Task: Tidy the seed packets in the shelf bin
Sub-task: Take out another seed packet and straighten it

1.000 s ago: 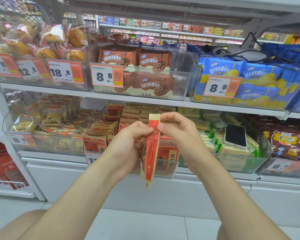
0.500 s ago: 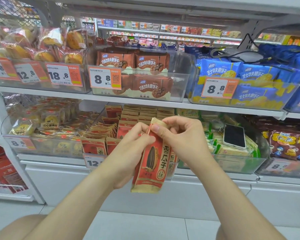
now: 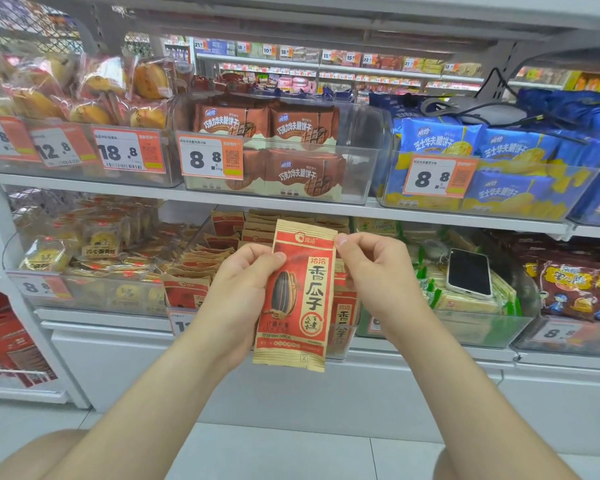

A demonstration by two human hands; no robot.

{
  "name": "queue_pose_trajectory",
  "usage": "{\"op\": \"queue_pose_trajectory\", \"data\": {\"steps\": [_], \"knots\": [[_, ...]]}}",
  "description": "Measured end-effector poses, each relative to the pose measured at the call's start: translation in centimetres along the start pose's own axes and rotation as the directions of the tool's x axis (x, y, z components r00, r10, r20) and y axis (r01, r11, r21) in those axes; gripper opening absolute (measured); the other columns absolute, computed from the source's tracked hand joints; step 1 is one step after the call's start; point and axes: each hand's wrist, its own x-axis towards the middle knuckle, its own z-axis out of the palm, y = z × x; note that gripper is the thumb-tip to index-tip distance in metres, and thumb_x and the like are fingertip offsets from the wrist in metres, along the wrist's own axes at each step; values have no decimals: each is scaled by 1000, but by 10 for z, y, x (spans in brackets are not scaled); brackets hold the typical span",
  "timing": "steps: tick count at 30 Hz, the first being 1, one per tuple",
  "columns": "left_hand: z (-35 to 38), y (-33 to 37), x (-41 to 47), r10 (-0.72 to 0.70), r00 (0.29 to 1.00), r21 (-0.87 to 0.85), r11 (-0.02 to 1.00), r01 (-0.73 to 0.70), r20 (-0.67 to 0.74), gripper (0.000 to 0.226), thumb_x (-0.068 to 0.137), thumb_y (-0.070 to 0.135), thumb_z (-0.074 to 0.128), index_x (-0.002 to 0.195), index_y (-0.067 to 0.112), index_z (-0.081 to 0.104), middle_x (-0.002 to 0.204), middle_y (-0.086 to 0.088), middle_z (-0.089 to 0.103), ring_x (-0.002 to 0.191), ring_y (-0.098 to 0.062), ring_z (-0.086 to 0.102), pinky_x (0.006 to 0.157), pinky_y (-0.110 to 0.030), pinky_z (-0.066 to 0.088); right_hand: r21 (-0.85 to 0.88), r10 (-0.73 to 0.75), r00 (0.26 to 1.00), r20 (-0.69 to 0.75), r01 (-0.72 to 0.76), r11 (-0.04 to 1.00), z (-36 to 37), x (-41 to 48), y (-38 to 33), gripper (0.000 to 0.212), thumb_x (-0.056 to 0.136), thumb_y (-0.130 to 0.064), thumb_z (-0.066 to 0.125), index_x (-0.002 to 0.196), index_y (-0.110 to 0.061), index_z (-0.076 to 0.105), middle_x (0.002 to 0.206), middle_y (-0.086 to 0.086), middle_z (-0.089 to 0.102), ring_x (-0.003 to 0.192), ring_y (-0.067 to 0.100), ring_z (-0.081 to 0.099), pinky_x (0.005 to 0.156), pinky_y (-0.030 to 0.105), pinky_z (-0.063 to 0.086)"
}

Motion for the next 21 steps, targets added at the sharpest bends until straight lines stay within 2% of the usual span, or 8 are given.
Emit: {"op": "queue_pose_trajectory", "data": {"steps": [3,6,8,10,13,15,18,21], "knots": [[0,0,1,6,1000,-4,1000,-6,6,14,111,24,56,104,13,57,98,-16,81,81,-28,79,68,-42,66,-47,-64,998,7,65,997,4,0,2,35,110,-35,57,89,-11,72,86,8,80,82,26,77,82,54,63],[-1,0,2,6,1000,-21,1000,-6,5,13,111,23,56,103,13,57,99,-18,80,80,-28,78,66,-42,65,-64,-58,998,16,58,996,7,0,2,34,110,-38,55,96,-12,71,88,4,80,83,22,78,79,48,65],[-4,-1,6,13,1000,-25,1000,-14,-24,12,111,22,57,104,13,56,102,-22,80,80,-29,78,66,-42,65,-28,-34,998,47,35,999,6,-1,-1,29,110,-34,58,98,-12,73,90,3,81,80,18,77,71,39,64],[-6,-2,10,34,997,-81,996,-40,-70,10,111,21,57,106,13,55,105,-25,78,81,-30,76,68,-45,65,38,41,987,154,-47,998,5,-4,-5,24,107,-29,63,100,-9,76,94,7,81,79,21,77,69,37,66],[-9,0,16,66,988,-191,977,-92,-138,12,111,23,58,105,13,55,100,-19,80,81,-27,77,75,-48,64,-37,163,899,407,-162,986,1,-8,-6,36,105,-37,66,107,-3,78,95,15,82,80,32,80,67,39,65],[-12,2,19,86,985,-229,966,-119,-150,12,112,25,57,106,14,55,98,-16,81,82,-27,79,78,-50,64,-66,186,865,466,-176,982,3,-10,-5,41,105,-40,65,110,-2,78,94,18,81,81,35,79,64,36,64],[-18,4,21,120,988,-100,987,-129,-96,20,112,32,55,121,14,61,109,-14,82,99,-32,80,88,-57,64,7,152,906,395,-168,986,6,-9,-5,35,104,-35,66,112,-3,77,92,16,82,80,33,79,65,35,67],[-23,7,16,112,992,147,982,-121,66,26,112,30,56,127,14,71,110,-10,83,103,-27,81,89,-45,67,49,107,969,221,-120,992,6,-7,-6,27,106,-31,64,106,-7,78,84,10,82,75,30,80,63,34,67]]}}
